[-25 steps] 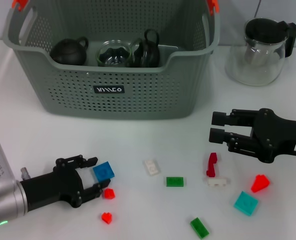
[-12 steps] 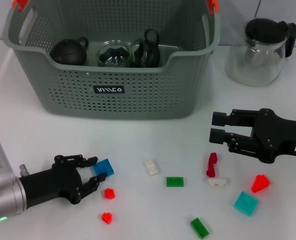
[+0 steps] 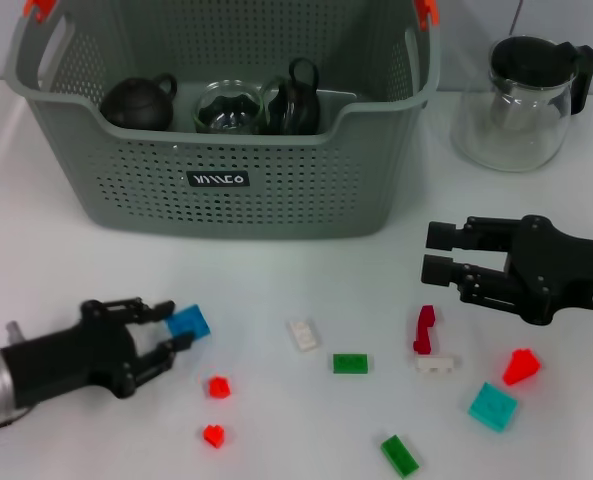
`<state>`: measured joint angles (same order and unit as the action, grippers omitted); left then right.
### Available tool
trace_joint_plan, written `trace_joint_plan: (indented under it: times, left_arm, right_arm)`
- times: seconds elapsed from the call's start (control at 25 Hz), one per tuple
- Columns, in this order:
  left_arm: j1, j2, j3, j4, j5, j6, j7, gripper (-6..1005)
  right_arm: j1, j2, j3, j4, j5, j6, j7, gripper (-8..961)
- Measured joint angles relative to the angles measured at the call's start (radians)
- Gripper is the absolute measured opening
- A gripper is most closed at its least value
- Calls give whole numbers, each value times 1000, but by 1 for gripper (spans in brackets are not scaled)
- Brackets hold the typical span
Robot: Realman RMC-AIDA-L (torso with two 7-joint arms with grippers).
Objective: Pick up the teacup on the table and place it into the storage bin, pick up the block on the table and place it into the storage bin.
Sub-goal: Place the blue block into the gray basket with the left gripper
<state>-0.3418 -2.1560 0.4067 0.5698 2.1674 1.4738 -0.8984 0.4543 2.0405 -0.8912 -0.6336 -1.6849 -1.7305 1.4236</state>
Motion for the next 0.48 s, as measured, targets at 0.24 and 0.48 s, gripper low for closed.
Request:
trace_joint_plan:
  times: [0.24, 0.48]
  left_arm:
    - [0, 49, -142, 46, -3, 246, -108, 399]
    - [-43, 93, -243, 102, -29, 488, -280, 400]
  right_arm:
    - [2, 0, 0, 0, -1, 0, 0, 494]
    - [5, 1, 0, 0, -3, 0, -2, 494]
